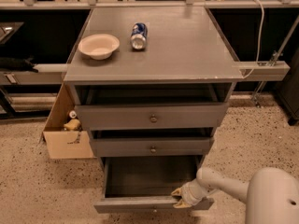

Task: Open bottom drawer

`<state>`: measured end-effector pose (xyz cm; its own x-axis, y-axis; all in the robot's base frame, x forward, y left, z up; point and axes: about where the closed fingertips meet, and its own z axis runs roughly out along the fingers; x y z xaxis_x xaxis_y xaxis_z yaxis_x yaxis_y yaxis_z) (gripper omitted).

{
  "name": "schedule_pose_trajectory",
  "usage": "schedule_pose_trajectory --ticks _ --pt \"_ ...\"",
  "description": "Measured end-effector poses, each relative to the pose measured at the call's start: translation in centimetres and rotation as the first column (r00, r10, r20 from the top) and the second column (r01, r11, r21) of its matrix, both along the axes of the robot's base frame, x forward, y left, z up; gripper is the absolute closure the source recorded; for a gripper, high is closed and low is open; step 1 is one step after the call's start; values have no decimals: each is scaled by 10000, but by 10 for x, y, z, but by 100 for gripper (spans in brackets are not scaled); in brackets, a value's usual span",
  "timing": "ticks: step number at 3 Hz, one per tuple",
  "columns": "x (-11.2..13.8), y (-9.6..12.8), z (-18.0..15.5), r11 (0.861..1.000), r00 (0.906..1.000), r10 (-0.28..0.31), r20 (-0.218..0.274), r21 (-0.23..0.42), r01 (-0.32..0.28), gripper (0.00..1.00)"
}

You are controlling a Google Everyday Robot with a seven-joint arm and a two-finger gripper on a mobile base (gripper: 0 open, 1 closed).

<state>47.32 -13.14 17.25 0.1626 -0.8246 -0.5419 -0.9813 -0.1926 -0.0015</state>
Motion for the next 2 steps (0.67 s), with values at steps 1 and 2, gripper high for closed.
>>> schedule_pose_trajectory --ticks 1,2 --pt "-3 -1 0 10000 10000 11 -54 62 -11 100" --pt "-3 -1 0 10000 10000 12 -54 63 -11 82"
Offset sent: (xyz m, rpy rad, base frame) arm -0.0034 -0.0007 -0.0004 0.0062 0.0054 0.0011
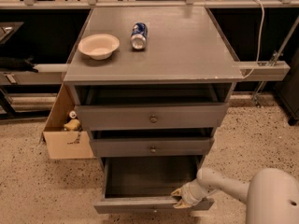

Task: Open bottom drawer

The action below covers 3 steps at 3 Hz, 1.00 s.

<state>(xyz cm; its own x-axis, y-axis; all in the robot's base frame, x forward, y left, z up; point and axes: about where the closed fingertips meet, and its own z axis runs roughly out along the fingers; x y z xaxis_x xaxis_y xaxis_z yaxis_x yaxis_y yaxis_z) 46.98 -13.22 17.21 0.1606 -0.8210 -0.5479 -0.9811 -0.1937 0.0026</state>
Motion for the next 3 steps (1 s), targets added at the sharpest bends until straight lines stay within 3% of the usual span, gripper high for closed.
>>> schedule_pose_trajectory --ticks 3 --pt "-1 -1 2 10000 10000 3 13 21 -3 0"
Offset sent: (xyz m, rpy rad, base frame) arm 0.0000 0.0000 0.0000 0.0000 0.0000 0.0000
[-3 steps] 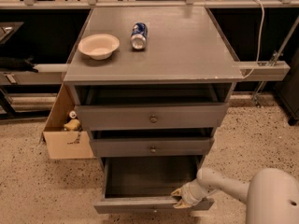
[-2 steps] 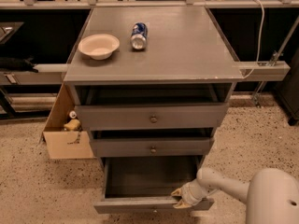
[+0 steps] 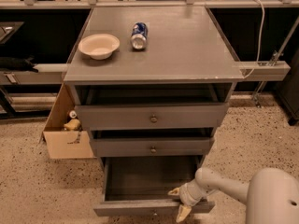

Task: Open bottom drawer

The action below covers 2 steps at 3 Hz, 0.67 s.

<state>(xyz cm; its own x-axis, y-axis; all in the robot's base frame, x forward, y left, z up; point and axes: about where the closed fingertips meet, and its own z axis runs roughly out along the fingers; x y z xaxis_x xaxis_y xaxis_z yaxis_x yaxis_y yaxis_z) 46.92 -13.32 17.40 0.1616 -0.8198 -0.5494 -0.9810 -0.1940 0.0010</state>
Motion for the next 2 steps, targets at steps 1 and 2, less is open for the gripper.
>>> schedule_pose_trajectory --ticks 1,2 --pt "-1 -2 4 10000 10000 5 27 39 -5 0" --pt "0 -14 35 9998 9994 -24 334 176 18 0"
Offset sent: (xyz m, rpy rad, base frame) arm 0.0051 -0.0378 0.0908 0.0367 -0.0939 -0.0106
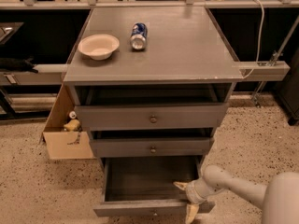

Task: Open bottom drawer

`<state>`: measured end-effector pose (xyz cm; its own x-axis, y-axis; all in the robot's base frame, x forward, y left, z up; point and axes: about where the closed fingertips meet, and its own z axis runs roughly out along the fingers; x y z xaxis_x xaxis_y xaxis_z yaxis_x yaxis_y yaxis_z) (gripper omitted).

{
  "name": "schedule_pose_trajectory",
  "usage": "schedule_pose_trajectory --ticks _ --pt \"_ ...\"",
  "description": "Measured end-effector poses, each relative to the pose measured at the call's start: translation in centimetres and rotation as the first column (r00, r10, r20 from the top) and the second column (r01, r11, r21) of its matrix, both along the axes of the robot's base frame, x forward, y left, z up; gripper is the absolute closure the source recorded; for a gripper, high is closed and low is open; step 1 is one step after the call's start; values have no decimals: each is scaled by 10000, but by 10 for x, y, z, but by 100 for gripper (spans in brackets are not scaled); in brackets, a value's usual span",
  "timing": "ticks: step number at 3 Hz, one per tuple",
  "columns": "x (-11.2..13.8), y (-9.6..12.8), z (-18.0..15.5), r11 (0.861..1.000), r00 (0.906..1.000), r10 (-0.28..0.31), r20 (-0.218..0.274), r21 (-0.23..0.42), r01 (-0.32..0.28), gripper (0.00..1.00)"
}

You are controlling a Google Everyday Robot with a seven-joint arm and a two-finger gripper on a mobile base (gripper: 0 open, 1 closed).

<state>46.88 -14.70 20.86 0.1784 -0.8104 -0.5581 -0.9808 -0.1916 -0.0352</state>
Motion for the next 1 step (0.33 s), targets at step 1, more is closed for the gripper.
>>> schedule_pose_trajectory --ticks 1 --pt "-2 -12 40 9986 9990 18 455 524 -42 0"
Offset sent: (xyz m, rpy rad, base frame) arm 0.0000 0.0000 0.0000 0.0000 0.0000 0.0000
